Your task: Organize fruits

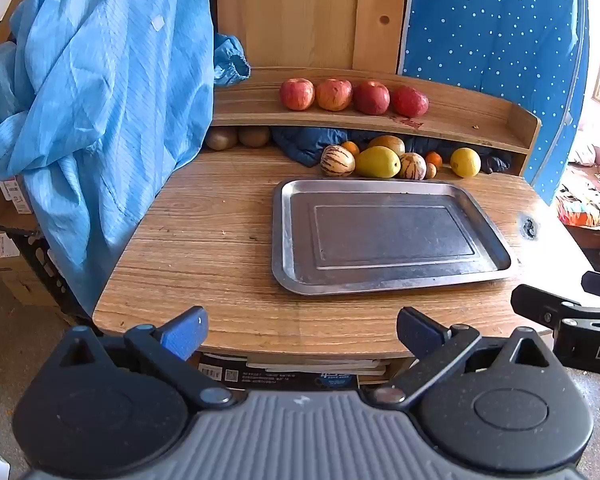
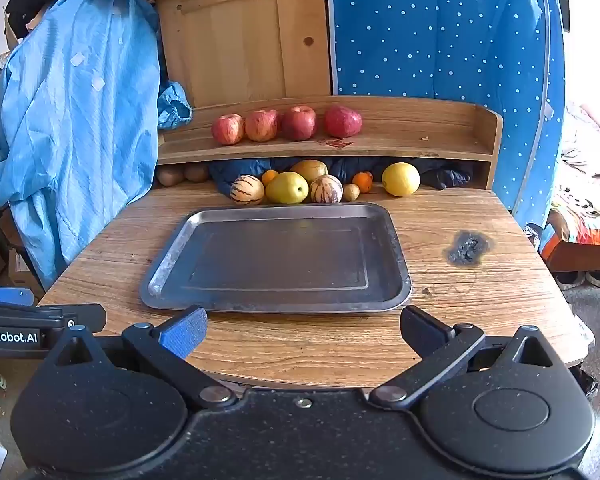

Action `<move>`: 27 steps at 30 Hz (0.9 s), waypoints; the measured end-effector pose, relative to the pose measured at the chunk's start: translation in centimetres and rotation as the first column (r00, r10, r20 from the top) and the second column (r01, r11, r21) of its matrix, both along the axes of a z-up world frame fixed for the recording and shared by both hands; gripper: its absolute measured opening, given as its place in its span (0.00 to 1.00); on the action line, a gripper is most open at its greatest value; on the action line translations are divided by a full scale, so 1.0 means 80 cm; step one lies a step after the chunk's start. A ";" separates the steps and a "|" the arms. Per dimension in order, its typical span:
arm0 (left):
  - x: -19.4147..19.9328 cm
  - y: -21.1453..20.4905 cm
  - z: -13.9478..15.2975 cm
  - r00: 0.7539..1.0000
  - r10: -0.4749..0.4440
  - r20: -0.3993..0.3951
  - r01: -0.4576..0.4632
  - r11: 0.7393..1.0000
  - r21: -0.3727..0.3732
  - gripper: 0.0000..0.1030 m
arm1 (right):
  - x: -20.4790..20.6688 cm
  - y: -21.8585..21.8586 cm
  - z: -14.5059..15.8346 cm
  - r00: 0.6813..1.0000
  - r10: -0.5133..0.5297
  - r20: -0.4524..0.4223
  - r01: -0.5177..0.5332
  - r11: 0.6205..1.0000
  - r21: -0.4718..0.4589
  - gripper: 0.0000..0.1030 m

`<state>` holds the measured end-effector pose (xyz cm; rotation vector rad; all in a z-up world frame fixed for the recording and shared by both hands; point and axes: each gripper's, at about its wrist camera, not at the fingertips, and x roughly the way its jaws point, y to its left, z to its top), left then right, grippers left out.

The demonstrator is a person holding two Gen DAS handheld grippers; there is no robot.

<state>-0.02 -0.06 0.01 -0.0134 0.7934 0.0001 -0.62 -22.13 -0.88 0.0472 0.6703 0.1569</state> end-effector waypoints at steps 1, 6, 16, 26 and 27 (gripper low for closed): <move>0.000 0.000 0.000 1.000 -0.001 0.000 0.001 1.000 0.001 0.99 | 0.000 0.000 0.000 1.000 -0.002 0.000 0.002 1.000 0.000 0.99; 0.000 -0.002 -0.002 1.000 -0.003 0.000 0.003 1.000 -0.002 0.99 | 0.004 -0.003 0.000 1.000 -0.003 0.003 0.003 1.000 -0.004 0.99; 0.010 -0.010 -0.007 1.000 -0.009 -0.014 0.008 1.000 -0.003 0.99 | 0.006 -0.004 0.000 1.000 -0.006 -0.002 0.006 1.000 0.001 0.99; 0.018 -0.015 -0.012 1.000 -0.011 -0.028 0.011 1.000 -0.007 0.99 | 0.016 -0.010 -0.006 1.000 -0.010 -0.017 0.010 1.000 0.004 0.99; 0.018 -0.016 -0.013 1.000 -0.011 -0.029 0.011 1.000 -0.007 0.99 | 0.018 -0.013 -0.008 1.000 -0.010 -0.019 0.010 1.000 0.005 0.99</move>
